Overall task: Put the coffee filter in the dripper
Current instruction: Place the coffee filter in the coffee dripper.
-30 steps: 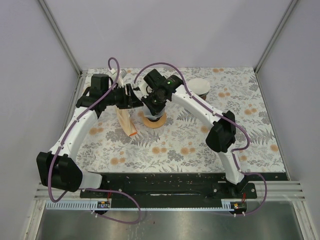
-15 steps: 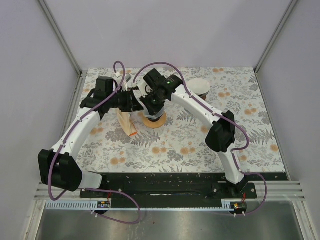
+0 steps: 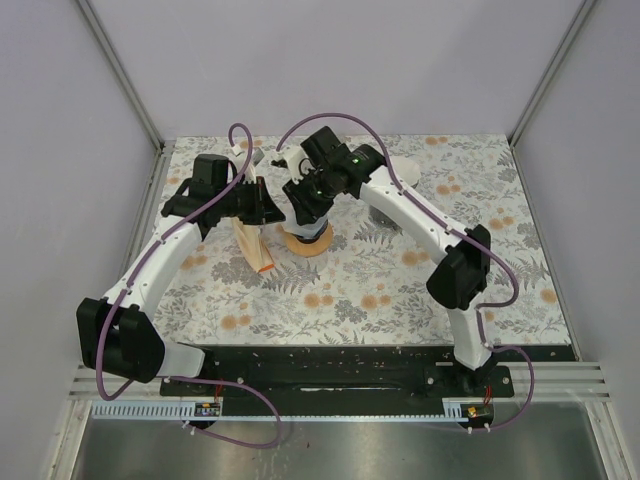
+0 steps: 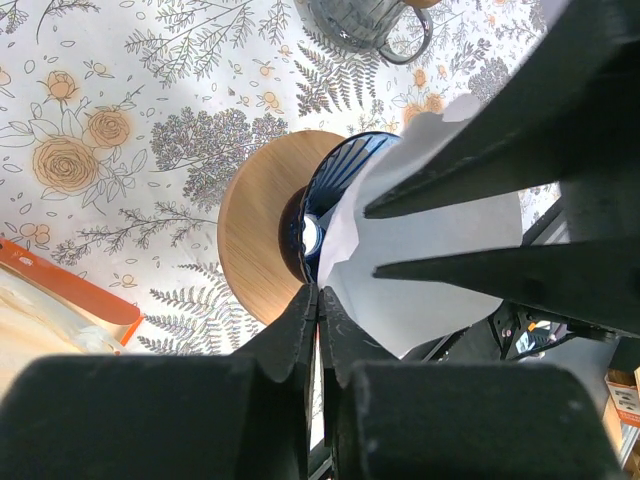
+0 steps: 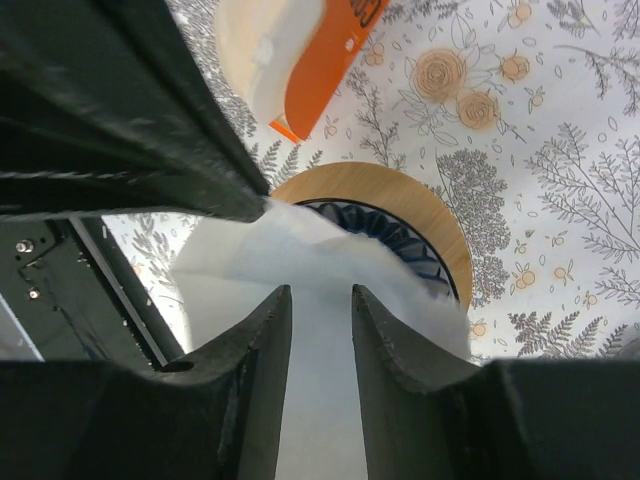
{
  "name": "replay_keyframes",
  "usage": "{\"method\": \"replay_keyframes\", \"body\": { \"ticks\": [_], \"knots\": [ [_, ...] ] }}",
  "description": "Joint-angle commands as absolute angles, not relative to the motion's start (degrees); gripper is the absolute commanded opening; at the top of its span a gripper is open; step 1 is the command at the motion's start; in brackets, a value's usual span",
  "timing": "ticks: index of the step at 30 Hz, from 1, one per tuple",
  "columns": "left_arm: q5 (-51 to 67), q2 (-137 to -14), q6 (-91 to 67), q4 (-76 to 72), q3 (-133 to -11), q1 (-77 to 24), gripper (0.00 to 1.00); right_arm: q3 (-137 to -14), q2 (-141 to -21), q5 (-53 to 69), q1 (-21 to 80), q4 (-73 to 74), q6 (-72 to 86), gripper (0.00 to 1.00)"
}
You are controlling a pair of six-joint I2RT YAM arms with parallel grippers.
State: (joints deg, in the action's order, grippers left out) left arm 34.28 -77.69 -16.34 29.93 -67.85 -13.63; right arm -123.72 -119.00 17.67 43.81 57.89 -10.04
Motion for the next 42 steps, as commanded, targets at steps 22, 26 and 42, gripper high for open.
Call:
{"method": "replay_keyframes", "body": {
  "ticks": [22,26,42],
  "knots": [
    [33.40,-76.91,-15.73,27.95,-68.38,-14.15,0.06,-101.52,-95.27,-10.36,43.15,37.00,7.90,0.61],
    [33.13,-76.73,-15.73,27.86,-68.29,-14.15,0.06,-100.90,-97.11,-8.10,43.07,37.18,9.67,0.60],
    [32.87,-76.38,-15.29,28.04,-68.03,-14.15,0.06,-100.20,-99.84,-2.90,43.07,39.02,10.46,0.12]
  ]
}}
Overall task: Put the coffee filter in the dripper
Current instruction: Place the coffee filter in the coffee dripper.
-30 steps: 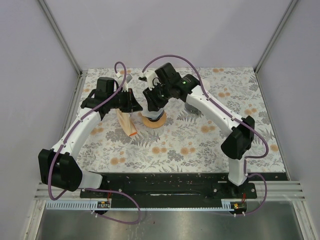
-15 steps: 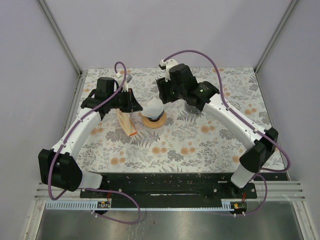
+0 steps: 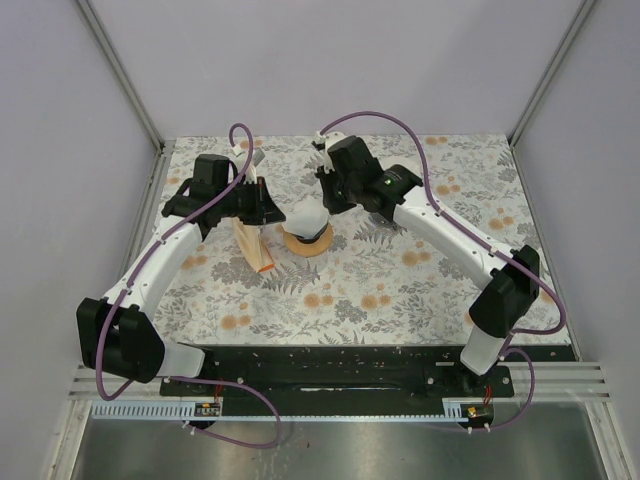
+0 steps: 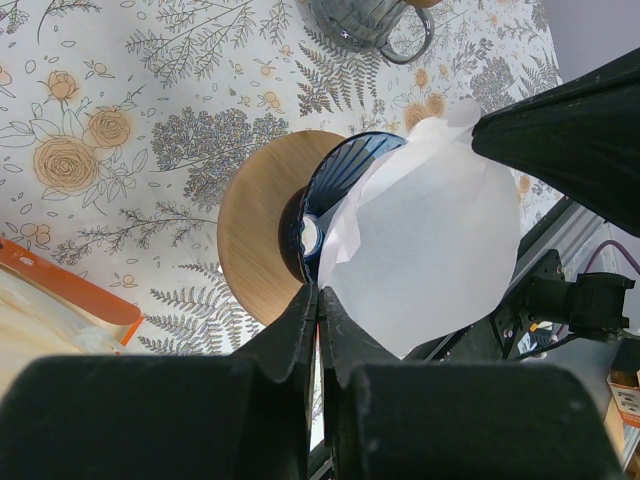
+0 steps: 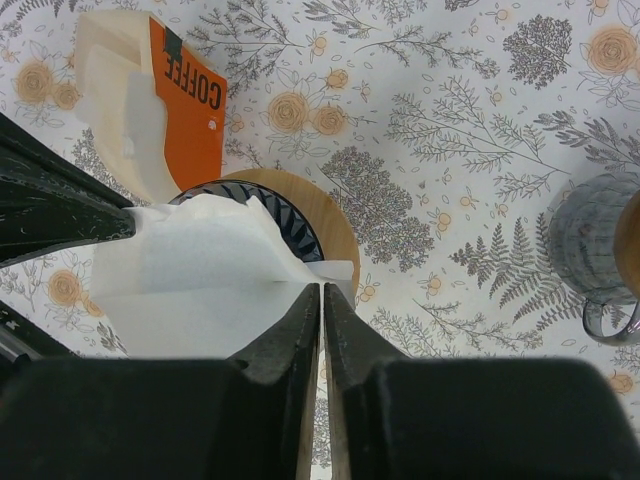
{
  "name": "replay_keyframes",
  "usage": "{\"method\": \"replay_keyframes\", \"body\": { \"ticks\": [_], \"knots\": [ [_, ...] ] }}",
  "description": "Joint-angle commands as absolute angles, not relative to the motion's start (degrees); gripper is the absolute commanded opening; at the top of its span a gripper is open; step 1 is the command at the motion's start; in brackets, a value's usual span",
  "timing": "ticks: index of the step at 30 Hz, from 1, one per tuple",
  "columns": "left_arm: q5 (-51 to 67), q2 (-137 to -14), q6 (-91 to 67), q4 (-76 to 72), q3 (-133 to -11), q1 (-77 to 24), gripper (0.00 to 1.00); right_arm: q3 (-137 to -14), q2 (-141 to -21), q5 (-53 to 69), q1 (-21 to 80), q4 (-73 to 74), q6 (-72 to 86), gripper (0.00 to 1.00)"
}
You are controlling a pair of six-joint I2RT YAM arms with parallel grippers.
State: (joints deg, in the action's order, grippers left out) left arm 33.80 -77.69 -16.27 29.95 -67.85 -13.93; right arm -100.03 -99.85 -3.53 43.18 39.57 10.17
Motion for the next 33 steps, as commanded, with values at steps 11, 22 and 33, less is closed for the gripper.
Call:
{"method": "replay_keyframes", "body": {
  "ticks": [11,22,33],
  "knots": [
    [32.08,-76.64,-14.59,27.69,-66.88,-14.15,0.08,-99.23,-102.13,1.93,43.07,37.71,8.88,0.11],
    [31.29,-77.43,-13.80,27.69,-67.32,-14.06,0.11,-99.14,-103.62,4.48,43.07,37.00,6.77,0.09],
    [32.08,-77.25,-14.94,28.04,-67.68,-14.15,0.11,-102.40,-99.32,7.82,45.26,34.99,-3.42,0.44]
  ]
}}
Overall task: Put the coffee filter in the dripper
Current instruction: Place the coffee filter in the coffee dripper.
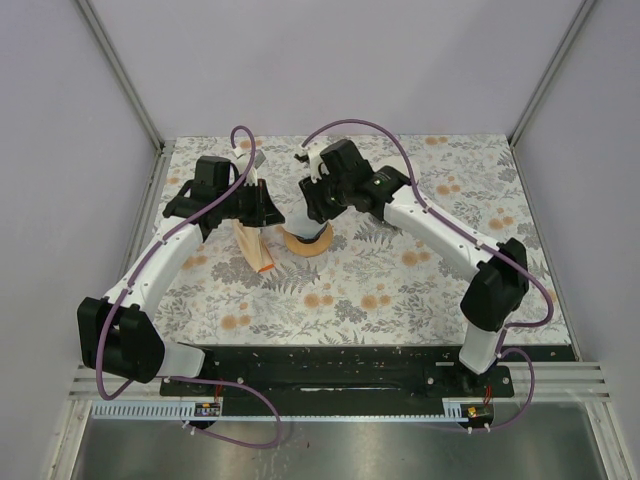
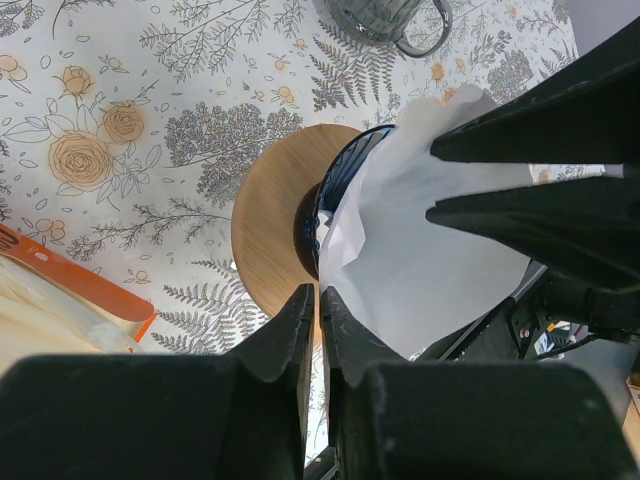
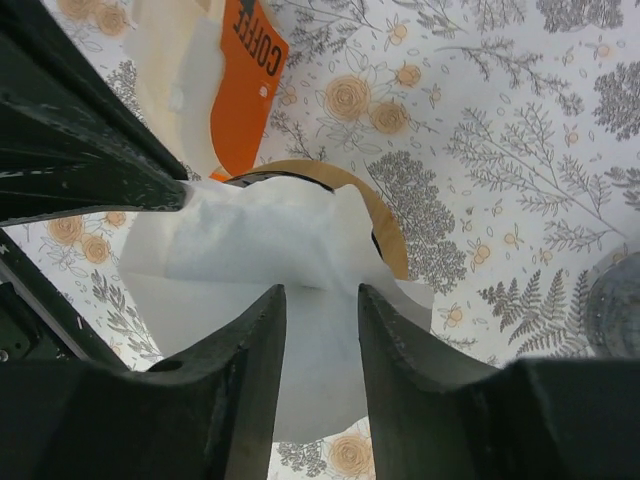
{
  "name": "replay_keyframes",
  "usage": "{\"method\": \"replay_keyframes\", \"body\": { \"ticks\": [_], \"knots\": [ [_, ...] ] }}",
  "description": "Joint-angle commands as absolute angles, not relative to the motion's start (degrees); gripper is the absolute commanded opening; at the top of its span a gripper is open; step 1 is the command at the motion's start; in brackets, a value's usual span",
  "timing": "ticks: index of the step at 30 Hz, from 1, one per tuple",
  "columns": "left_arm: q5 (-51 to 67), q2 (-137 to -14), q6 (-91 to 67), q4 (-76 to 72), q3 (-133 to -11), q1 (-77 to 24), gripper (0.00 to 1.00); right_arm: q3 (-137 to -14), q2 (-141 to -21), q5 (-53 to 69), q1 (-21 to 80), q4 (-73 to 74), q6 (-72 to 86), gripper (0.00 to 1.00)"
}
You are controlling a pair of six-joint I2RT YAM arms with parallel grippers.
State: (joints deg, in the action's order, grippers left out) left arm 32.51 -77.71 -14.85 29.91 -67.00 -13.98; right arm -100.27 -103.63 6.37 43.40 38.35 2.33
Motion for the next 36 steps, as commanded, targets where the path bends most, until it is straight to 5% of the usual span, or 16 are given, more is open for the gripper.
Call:
{"method": "replay_keyframes", "body": {
  "ticks": [1,10,29,36],
  "knots": [
    [32.17,-77.17,-15.03,28.04,-67.68,-14.15,0.11,-102.13,-98.88,7.47,45.96,34.37,-4.30,0.48],
    [32.69,-77.87,-15.29,28.21,-68.20,-14.15,0.10,-95.01,-94.92,5.81,50.36,28.13,-5.71,0.67],
    [32.52,-78.13,-15.65,28.30,-68.73,-14.15,0.11,-94.92,-100.98,3.43,53.79,29.18,-2.37,0.66],
    [32.52,-78.05,-15.73,28.39,-68.82,-14.15,0.11,-95.62,-103.01,2.73,54.58,29.27,-2.20,0.53]
  ]
}}
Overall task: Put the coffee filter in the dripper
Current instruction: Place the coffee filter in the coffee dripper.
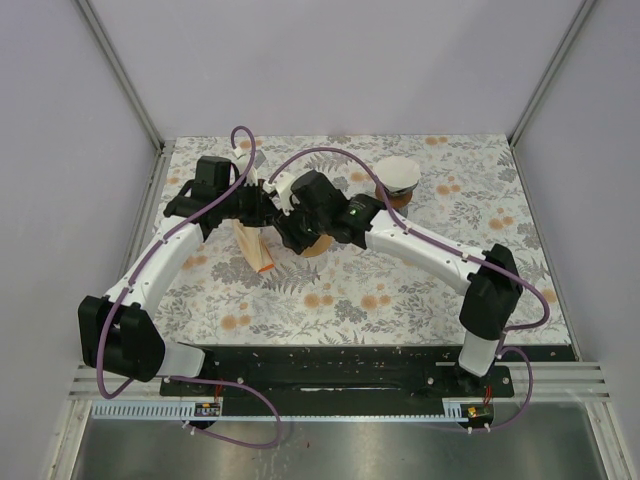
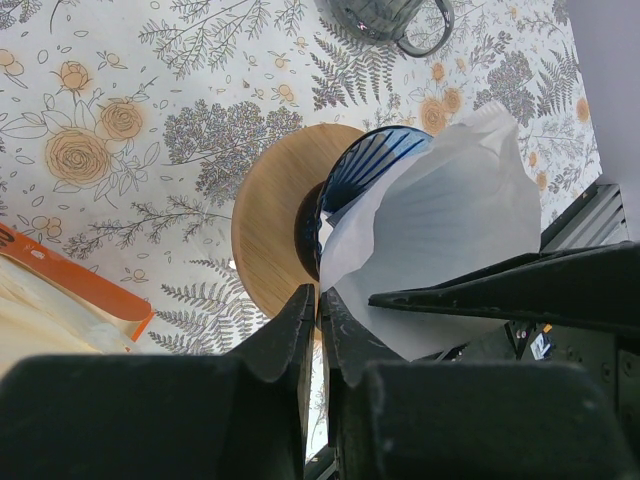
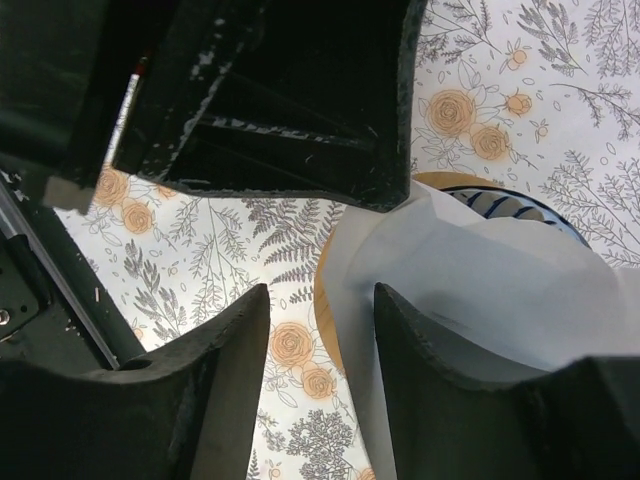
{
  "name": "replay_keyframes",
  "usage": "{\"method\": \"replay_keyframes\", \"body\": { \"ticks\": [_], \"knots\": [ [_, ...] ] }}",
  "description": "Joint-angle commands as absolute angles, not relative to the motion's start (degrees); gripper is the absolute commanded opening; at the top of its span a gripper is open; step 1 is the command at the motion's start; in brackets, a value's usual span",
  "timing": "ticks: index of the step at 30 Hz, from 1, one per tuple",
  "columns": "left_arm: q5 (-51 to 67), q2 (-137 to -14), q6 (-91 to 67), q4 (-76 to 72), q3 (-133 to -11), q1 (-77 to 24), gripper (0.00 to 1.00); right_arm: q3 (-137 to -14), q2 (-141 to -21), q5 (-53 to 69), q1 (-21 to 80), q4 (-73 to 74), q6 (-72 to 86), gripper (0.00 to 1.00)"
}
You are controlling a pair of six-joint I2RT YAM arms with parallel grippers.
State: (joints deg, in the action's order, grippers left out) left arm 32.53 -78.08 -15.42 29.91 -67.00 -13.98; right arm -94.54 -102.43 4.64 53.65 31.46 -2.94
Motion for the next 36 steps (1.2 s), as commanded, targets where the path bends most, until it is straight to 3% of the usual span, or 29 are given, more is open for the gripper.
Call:
{"method": "replay_keyframes", "body": {
  "ticks": [1,6,12,13,17,22,27,36],
  "knots": [
    [32.69,-78.05,-15.82,28.30,-68.73,-14.15,0.11,-95.62,-103.27,2.55,54.58,29.44,-2.20,0.47],
    [32.87,-78.13,-15.82,28.21,-68.73,-14.15,0.11,-95.27,-103.54,2.55,54.58,29.36,-2.81,0.24],
    [32.87,-77.96,-15.73,28.21,-68.91,-14.15,0.11,-94.66,-103.01,2.64,54.58,29.36,-3.95,0.20],
    [32.87,-77.96,-15.65,28.21,-68.82,-14.06,0.11,-94.66,-102.92,2.55,54.58,29.44,-3.96,0.22],
    [32.43,-77.87,-15.38,28.21,-68.64,-14.06,0.11,-94.75,-102.40,3.16,54.58,29.71,-4.13,0.51],
    [32.34,-77.78,-15.12,28.21,-68.73,-14.06,0.16,-94.92,-100.29,6.41,54.58,30.06,-4.83,0.67],
    [32.08,-77.70,-14.68,28.83,-69.43,-14.15,0.30,-95.27,-97.04,9.58,54.58,31.02,-6.15,0.83],
    [31.38,-77.52,-13.71,30.14,-71.36,-14.15,0.50,-96.15,-94.66,9.84,53.88,32.52,-6.50,0.90]
  ]
}}
